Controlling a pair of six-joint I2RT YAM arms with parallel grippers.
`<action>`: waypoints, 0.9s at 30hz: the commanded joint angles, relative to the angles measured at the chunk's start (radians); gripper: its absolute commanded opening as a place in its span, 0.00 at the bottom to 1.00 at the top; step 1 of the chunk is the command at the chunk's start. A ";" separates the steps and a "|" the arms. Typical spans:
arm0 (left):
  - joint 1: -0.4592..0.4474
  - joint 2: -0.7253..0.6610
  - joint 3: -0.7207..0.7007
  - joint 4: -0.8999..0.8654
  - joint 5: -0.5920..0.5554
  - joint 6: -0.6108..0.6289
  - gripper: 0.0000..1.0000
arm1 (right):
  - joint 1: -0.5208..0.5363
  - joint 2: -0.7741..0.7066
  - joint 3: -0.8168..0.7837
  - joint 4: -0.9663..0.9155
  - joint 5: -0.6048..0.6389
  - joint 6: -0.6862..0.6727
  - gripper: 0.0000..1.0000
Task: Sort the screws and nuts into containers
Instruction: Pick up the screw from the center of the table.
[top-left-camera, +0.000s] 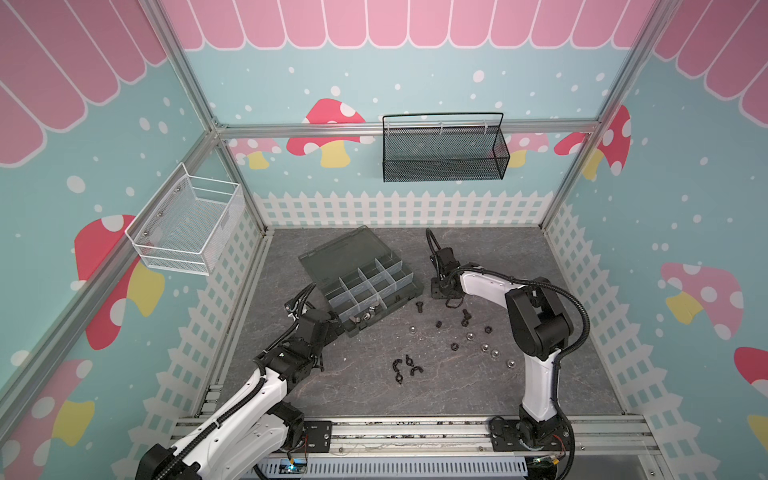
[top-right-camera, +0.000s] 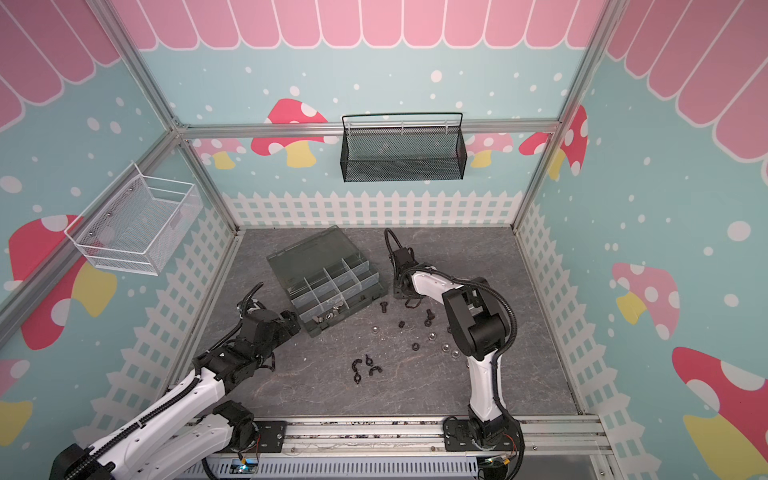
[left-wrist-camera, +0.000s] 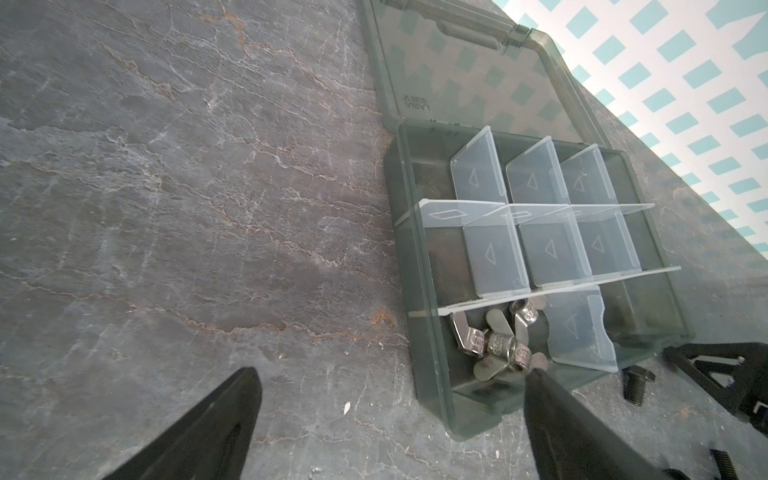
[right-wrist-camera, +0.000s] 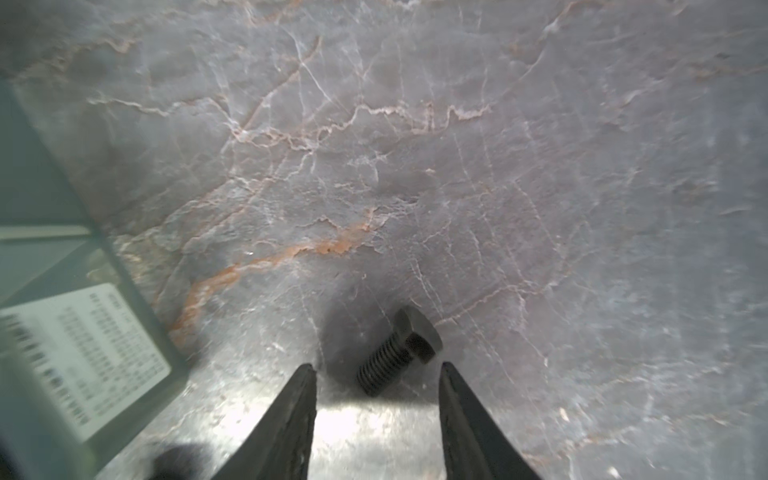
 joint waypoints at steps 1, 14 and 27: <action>0.008 0.000 0.012 -0.020 -0.017 -0.022 0.99 | -0.004 0.032 0.023 0.005 -0.015 0.008 0.47; 0.009 0.000 0.016 -0.018 -0.017 -0.022 0.99 | -0.015 0.087 0.053 0.012 -0.031 -0.023 0.33; 0.007 0.011 0.015 -0.017 -0.008 -0.025 1.00 | -0.030 0.080 0.036 0.002 -0.059 -0.059 0.12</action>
